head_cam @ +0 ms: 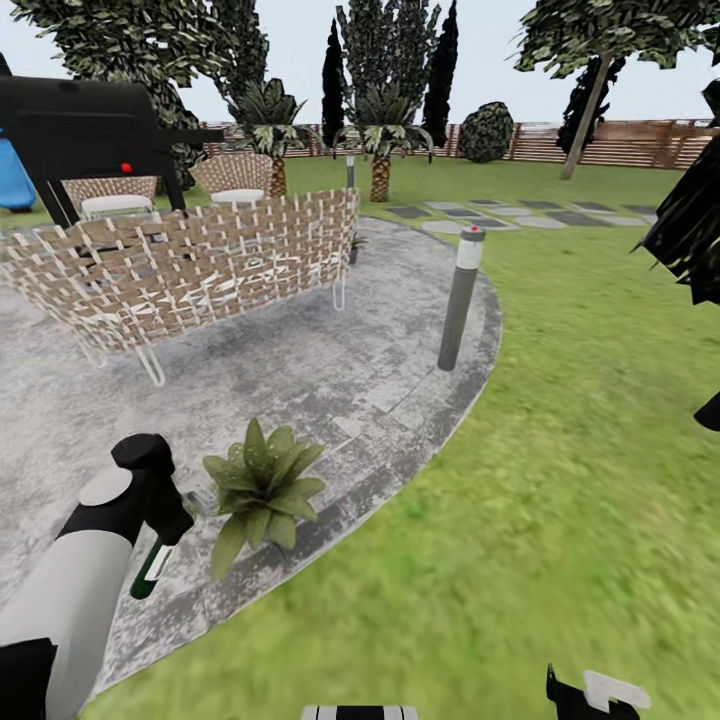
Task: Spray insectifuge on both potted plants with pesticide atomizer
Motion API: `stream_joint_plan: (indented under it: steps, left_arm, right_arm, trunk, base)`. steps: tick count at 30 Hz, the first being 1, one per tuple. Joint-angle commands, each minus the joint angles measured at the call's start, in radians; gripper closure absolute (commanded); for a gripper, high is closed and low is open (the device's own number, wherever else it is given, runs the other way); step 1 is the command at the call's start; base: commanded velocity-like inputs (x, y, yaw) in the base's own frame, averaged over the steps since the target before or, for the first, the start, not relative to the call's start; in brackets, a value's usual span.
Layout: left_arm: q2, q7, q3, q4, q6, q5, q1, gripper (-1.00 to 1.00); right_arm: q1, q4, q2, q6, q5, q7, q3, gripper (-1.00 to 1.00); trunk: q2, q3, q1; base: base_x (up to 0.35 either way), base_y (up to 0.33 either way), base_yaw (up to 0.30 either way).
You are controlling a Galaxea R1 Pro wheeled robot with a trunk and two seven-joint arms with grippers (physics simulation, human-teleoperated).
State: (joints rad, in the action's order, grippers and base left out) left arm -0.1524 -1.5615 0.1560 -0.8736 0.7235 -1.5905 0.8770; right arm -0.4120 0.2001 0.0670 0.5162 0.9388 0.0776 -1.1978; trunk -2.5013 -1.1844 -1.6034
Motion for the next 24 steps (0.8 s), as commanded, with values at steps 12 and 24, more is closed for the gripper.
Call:
stream_joint_plan:
  steps: [12,24]
  left_arm:
    - [0.002,0.152,0.033,0.001,0.004,0.237,-0.104,1.0]
    - [0.001,0.294,0.033,0.001,0.005,0.313,-0.192,1.0]
  right_arm:
    - [-0.001,-0.003,0.0,0.004,0.011,0.007,-0.005,-1.0]
    - [-0.001,-0.002,0.004,0.004,0.011,0.007,-0.005,-1.0]
  trunk:
    - [0.0,-0.001,0.0]
    - [0.0,-0.001,0.0]
  base:
    - [0.0,-0.095,0.267]
    - [0.023,0.022,0.006]
